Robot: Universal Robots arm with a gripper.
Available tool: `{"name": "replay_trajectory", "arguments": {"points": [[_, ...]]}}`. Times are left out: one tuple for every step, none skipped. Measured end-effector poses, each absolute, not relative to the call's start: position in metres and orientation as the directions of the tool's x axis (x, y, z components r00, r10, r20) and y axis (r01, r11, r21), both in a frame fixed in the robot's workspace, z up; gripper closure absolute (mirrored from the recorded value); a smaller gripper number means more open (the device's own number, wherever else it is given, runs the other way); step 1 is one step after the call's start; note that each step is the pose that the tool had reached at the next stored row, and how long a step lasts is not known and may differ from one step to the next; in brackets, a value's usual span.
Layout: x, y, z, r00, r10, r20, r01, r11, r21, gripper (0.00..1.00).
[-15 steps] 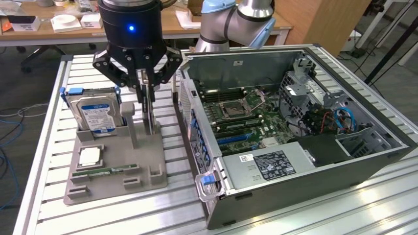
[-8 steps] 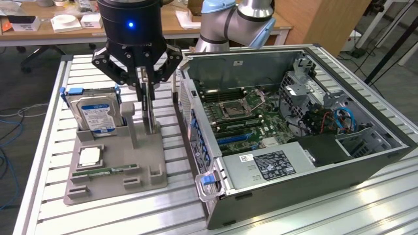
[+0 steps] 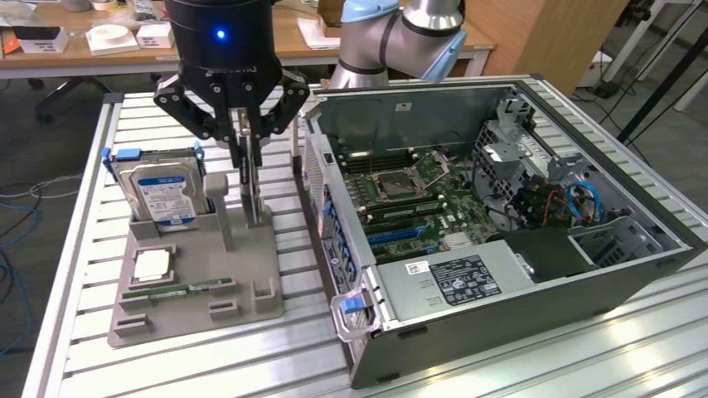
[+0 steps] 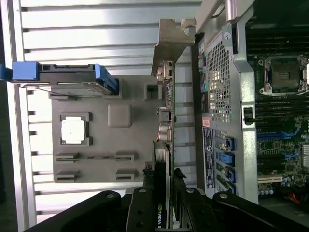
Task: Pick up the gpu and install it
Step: 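Pick up the gpu and move the gpu toward the slot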
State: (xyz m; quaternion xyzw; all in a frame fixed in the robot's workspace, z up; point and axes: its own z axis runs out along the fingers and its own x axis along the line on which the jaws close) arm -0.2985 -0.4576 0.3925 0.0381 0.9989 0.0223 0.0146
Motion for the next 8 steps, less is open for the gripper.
{"name": "replay_trajectory", "arguments": {"points": [[-0.2985,-0.4576,0.3932,-0.997,0.077,-0.027,0.075,0.996,0.046,0.74],[-0.2985,-0.4576,0.3938,-0.997,0.077,-0.027,0.075,0.996,0.046,0.74],[-0.2985,-0.4576,0.3945,-0.997,0.077,-0.027,0.075,0.996,0.046,0.74],[-0.2985,-0.4576,0.3952,-0.997,0.077,-0.027,0.075,0.996,0.046,0.74],[-0.2985,-0.4576,0.3959,-0.997,0.077,-0.027,0.075,0.996,0.046,0.74],[-0.2985,-0.4576,0.3967,-0.997,0.077,-0.027,0.075,0.996,0.046,0.74],[-0.2985,-0.4576,0.3974,-0.997,0.077,-0.027,0.075,0.996,0.046,0.74],[-0.2985,-0.4576,0.3982,-0.997,0.077,-0.027,0.075,0.996,0.046,0.74]]}}
